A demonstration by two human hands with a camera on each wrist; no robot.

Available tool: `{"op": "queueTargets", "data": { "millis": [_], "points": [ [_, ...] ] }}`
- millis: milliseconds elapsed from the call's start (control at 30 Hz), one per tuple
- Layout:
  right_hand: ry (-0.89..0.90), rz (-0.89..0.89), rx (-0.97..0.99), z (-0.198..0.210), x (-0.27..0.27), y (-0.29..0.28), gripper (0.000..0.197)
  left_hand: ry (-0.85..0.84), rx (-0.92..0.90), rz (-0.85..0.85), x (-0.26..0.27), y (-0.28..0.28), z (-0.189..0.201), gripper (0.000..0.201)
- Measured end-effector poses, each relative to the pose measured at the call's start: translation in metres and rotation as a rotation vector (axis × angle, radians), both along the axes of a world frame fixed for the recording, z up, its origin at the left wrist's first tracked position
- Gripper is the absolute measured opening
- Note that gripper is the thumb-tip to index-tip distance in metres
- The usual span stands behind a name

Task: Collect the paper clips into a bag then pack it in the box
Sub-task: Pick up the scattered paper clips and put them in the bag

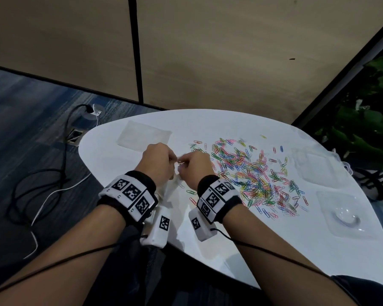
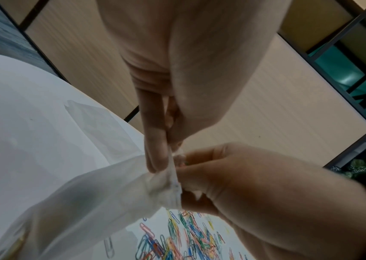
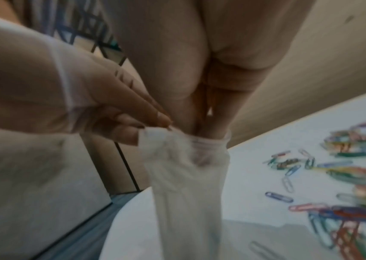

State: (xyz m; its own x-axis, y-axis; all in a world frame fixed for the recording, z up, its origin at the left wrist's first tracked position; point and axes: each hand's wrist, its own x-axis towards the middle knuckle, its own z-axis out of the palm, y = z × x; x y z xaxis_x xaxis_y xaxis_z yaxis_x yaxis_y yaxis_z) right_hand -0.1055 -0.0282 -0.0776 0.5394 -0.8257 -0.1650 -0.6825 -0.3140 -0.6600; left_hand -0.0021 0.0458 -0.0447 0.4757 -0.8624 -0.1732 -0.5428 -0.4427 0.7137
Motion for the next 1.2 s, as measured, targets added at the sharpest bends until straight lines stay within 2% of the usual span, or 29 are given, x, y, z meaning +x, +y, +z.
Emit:
{"op": "queueTargets", "data": {
  "millis": [133,200,267,300,333,400,467,567,667,733,800,867,1033,1200],
  "points": [
    [0.071,0.165,0.037,0.008,-0.001,-0.005,0.029,-0.008,0.006,0.021,0.001,-0.001,0.003,0.022],
    [-0.108,0.116,0.165,0.017,-0.006,-0.011,0.033,-0.011,0.001,0.050,0.007,0.000,0.003,0.022],
    [-0.382,-0.062,0.308,0.020,-0.012,-0.023,0.035,-0.031,0.010,0.073,0.014,0.003,0.002,0.022],
    [-0.442,-0.133,0.318,0.015,-0.015,-0.031,0.036,-0.038,0.015,0.080,0.019,0.005,0.001,0.022],
    [-0.408,-0.162,0.284,0.007,-0.017,-0.040,0.037,-0.046,0.021,0.083,0.024,0.008,0.001,0.022],
    [-0.130,-0.083,0.150,-0.017,-0.018,-0.052,0.036,-0.065,0.030,0.084,0.031,0.015,-0.001,0.022],
    [0.136,0.100,0.064,-0.041,-0.015,-0.054,0.036,-0.088,0.029,0.079,0.038,0.020,0.000,0.024],
    [0.411,0.414,-0.067,-0.069,-0.011,-0.047,0.043,-0.081,0.026,0.078,0.041,0.024,0.002,0.024],
    [0.452,0.638,-0.213,-0.079,-0.022,-0.031,0.047,-0.067,0.033,0.082,0.039,0.023,0.003,0.024],
    [0.413,0.779,-0.367,-0.081,-0.036,-0.022,0.044,-0.064,0.040,0.075,0.037,0.023,0.003,0.026],
    [0.468,0.886,-0.539,-0.087,-0.053,-0.020,0.046,-0.067,0.044,0.073,0.036,0.023,0.004,0.027],
    [0.535,0.832,-0.617,-0.091,-0.066,-0.027,0.046,-0.078,0.047,0.072,0.034,0.023,0.005,0.027],
    [0.481,0.728,-0.540,-0.083,-0.071,-0.039,0.020,-0.073,0.067,0.051,0.026,0.022,0.005,0.027],
    [0.524,0.531,-0.413,-0.077,-0.064,-0.049,0.018,-0.072,0.086,0.036,0.021,0.019,0.004,0.025]
  ]
}}
